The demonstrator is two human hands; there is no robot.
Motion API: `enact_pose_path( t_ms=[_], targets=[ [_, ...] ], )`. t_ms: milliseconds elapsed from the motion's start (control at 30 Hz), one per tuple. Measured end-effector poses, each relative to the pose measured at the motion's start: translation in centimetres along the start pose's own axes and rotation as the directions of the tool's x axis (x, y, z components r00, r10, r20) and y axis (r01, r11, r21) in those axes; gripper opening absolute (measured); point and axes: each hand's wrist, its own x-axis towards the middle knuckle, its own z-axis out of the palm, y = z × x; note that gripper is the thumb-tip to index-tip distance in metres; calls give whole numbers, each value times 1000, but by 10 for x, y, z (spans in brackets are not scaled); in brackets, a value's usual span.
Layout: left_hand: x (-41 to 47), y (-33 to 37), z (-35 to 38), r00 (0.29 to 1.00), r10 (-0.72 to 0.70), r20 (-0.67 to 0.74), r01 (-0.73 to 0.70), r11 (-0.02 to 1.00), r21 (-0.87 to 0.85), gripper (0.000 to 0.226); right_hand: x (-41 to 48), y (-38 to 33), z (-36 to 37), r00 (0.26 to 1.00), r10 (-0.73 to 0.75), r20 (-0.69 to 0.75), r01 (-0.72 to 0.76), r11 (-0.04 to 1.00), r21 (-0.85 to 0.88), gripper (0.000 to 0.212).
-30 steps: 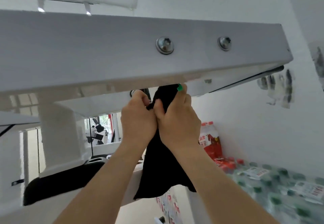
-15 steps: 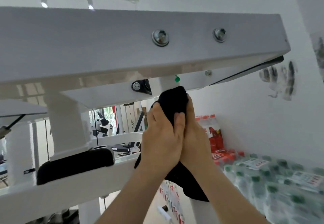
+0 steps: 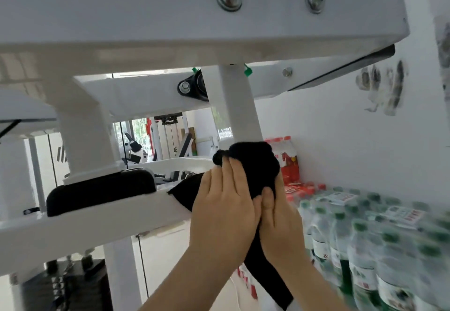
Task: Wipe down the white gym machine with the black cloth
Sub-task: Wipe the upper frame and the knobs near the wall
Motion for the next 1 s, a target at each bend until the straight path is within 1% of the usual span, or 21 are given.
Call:
enact_pose_path(
  t_ms=[67,133,167,233,300,367,400,500,567,600,633,667,700,733,767,800,833,867,900,933,1000],
  targets=[
    [-13,-10,9,988,122,-99,-114,990,81,66,-15,9,1,999,44,-9,-45,997,-69,64],
    [-19,-20,6,954,243,-175,-225,967,121,63,-25,7,-3,998,67,-10,-68,986,-152,71],
    [-18,-25,4,944,269,-192,-246,960,132,62,-26,3,-7,997,76,7,-74,981,-181,71],
    [-8,-32,-6,965,215,-152,-199,973,118,64,-18,-8,-11,993,118,28,-110,973,-201,65],
    [7,-32,-19,990,129,-59,-119,982,148,67,0,-26,-8,994,112,6,-110,980,-165,57],
    [24,-34,-24,984,153,95,-169,967,189,66,17,-45,-3,999,33,-31,-36,992,-125,63],
    [34,-39,-24,965,176,194,-209,964,166,66,23,-53,-2,999,-4,-41,-1,990,-140,68],
    [62,-53,-35,849,168,500,-197,980,5,69,16,-63,-9,982,-174,-80,134,924,-357,68],
    [73,-57,-42,725,185,663,-72,978,-194,59,-1,-63,-9,942,-314,-116,226,853,-471,60],
    [77,-58,-44,664,214,717,17,954,-300,50,-9,-63,-6,928,-354,-114,250,821,-513,56],
    [79,-58,-45,631,238,738,88,924,-373,42,-16,-62,-3,925,-366,-100,257,799,-544,53],
    [79,-58,-47,633,253,732,99,911,-400,36,-20,-60,0,931,-356,-83,252,790,-559,51],
    [76,-58,-49,673,249,696,56,921,-385,34,-23,-59,1,942,-329,-70,236,796,-557,49],
    [68,-59,-45,744,223,630,-25,951,-308,37,-26,-58,1,952,-300,-64,219,810,-545,47],
    [57,-61,-38,834,177,522,-109,981,-158,40,-29,-58,-1,958,-279,-65,203,822,-532,43],
    [41,-63,-31,927,157,342,-180,983,36,37,-31,-58,-3,961,-268,-74,193,833,-518,38],
    [24,-66,-28,962,198,186,-241,938,247,29,-32,-59,-5,959,-270,-85,194,844,-500,34],
    [7,-69,-25,968,243,64,-249,892,378,25,-33,-60,-5,955,-281,-96,204,856,-475,31],
    [-3,-73,-23,955,295,-26,-257,869,422,25,-34,-61,-5,949,-296,-109,219,867,-448,29],
    [-6,-76,-25,938,340,-67,-281,859,427,27,-34,-62,-3,941,-316,-120,240,874,-422,31],
    [2,-75,-32,937,348,-7,-315,857,407,19,-34,-61,5,926,-370,-79,312,864,-395,43]
  ],
)
